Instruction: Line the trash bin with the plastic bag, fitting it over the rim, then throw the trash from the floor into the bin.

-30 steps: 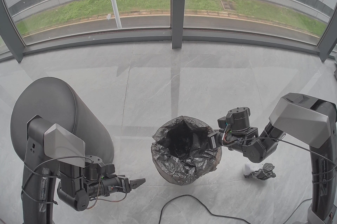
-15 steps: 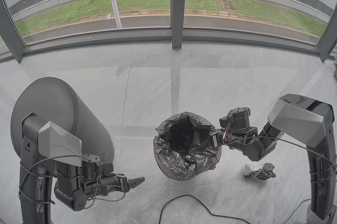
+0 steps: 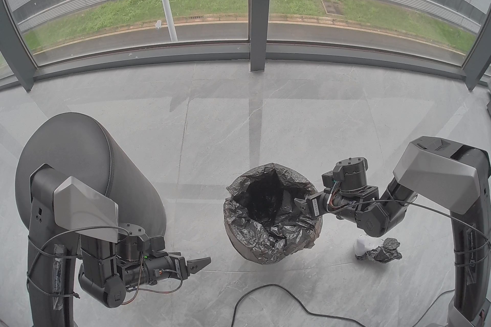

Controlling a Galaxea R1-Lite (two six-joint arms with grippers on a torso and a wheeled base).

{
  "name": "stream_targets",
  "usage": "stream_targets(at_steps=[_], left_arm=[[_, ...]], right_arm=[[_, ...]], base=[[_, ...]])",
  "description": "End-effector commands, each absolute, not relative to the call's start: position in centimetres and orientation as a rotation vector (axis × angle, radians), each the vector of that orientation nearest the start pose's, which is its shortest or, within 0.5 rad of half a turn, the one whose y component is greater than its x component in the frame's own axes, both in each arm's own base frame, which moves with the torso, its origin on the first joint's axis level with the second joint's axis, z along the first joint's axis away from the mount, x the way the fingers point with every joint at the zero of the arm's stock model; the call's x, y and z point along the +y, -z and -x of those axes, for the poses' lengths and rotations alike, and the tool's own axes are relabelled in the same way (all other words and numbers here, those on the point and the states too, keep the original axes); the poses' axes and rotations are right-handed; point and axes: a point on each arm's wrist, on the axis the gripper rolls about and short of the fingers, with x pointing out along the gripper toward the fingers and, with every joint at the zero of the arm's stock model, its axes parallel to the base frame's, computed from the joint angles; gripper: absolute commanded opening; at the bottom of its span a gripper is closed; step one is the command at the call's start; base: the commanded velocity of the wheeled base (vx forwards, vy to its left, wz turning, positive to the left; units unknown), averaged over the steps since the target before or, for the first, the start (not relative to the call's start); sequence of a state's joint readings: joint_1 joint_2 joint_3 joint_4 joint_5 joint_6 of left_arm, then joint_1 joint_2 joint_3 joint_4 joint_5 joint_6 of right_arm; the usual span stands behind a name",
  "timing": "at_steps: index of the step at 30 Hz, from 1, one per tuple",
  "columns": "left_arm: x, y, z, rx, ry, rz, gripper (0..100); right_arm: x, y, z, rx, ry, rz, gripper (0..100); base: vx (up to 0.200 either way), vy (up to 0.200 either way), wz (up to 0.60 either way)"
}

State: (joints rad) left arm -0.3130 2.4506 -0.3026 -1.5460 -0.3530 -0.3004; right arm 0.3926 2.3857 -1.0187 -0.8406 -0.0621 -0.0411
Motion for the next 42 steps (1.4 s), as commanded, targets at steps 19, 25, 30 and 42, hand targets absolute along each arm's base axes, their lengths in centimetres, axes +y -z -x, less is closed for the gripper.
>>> stream_targets(at_steps=[19,25,30,42], left_arm=[[-12.4,1.1,-24.1,0.654,0.642,0.33,100],[-12.2,0.5,-23.3,0.656,0.645,0.328,100],[-12.3,0.0,-23.5,0.622,0.616,0.321,100],[-12.7,0.1,-23.2,0.622,0.606,0.305,100]], right_arm=[[12.5,-5.5,-33.3,0.461,-0.317,0.141,100],[13.4,-5.5,-32.4,0.457,-0.349,0.149,100],[14.1,-5.8,-32.0,0.45,-0.371,0.151,100],[17.1,-3.8,-29.9,0.507,-0.472,0.245,100]], base=[[-0.063,0.0,0.0],[-0.2,0.0,0.0],[-0.12,0.0,0.0],[0.0,0.0,0.0]])
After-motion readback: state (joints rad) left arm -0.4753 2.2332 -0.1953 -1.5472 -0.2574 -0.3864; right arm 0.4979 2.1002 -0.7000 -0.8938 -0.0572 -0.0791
